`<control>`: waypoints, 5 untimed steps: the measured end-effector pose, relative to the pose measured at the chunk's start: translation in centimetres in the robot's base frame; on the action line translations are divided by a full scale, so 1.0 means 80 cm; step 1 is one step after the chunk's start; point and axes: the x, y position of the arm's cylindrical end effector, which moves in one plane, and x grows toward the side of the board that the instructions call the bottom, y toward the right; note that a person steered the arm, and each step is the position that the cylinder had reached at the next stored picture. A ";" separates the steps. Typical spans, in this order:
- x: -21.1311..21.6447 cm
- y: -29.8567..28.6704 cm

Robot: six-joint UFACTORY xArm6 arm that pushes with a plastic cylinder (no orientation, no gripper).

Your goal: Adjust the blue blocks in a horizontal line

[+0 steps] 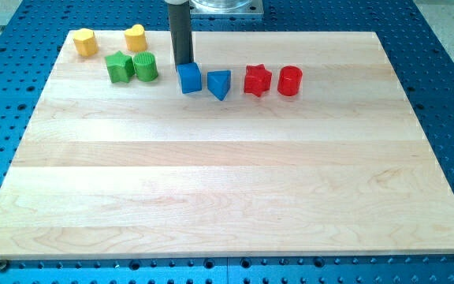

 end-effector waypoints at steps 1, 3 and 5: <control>0.006 -0.006; 0.051 -0.048; 0.117 0.027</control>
